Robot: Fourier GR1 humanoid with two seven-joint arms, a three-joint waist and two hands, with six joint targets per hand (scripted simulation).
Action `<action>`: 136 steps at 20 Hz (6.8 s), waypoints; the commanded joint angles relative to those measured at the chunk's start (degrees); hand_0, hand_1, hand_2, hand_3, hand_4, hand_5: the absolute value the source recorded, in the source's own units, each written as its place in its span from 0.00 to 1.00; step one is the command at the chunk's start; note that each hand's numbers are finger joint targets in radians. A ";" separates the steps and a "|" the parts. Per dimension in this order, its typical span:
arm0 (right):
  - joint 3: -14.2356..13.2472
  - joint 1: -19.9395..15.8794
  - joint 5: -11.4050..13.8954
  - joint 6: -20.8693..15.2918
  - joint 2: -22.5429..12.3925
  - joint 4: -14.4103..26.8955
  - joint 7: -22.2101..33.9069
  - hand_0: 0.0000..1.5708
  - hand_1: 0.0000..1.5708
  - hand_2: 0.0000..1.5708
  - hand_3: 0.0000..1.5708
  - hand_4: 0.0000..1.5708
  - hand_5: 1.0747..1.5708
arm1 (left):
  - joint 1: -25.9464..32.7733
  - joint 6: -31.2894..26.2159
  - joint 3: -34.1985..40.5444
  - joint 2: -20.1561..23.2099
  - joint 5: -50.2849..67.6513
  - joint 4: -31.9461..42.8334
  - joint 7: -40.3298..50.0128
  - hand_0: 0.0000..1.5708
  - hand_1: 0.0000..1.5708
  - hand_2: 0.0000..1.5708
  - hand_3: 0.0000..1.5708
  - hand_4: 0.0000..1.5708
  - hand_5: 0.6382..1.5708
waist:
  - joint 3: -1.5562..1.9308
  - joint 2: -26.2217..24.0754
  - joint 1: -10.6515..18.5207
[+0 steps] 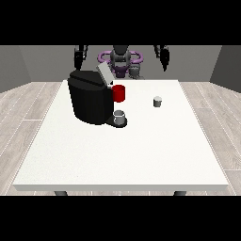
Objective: Insert the coffee pod into the coffee machine and close the lid
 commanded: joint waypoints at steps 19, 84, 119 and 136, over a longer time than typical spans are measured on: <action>3.52 -5.96 8.85 -7.64 3.60 -1.62 -3.09 0.00 0.00 0.00 0.00 0.00 1.00 | -15.94 -12.92 6.22 22.65 -13.22 20.39 -5.25 0.00 0.00 0.00 0.00 0.00 1.00 | 1.34 11.27 -11.02; -0.61 -13.03 10.44 -10.63 5.10 23.92 -3.23 0.00 0.00 0.00 0.00 0.00 1.00 | -47.77 -24.35 -0.70 13.25 -43.21 47.58 -9.40 0.89 0.89 0.89 0.85 0.38 1.00 | 1.37 2.91 -8.12; -4.05 -25.53 9.25 -9.81 1.17 13.45 2.57 0.00 0.00 0.00 0.00 0.00 1.00 | -67.63 -25.50 7.98 17.45 -42.14 53.98 -4.60 0.76 0.76 0.80 0.78 0.30 1.00 | 1.36 16.73 -17.39; -3.75 -24.44 8.58 -9.02 1.98 14.65 -0.12 0.00 0.00 0.00 0.00 0.00 1.00 | -72.31 -25.36 9.27 18.98 -42.83 55.95 -4.38 0.78 0.78 0.80 0.76 0.26 1.00 | 1.37 18.37 -19.22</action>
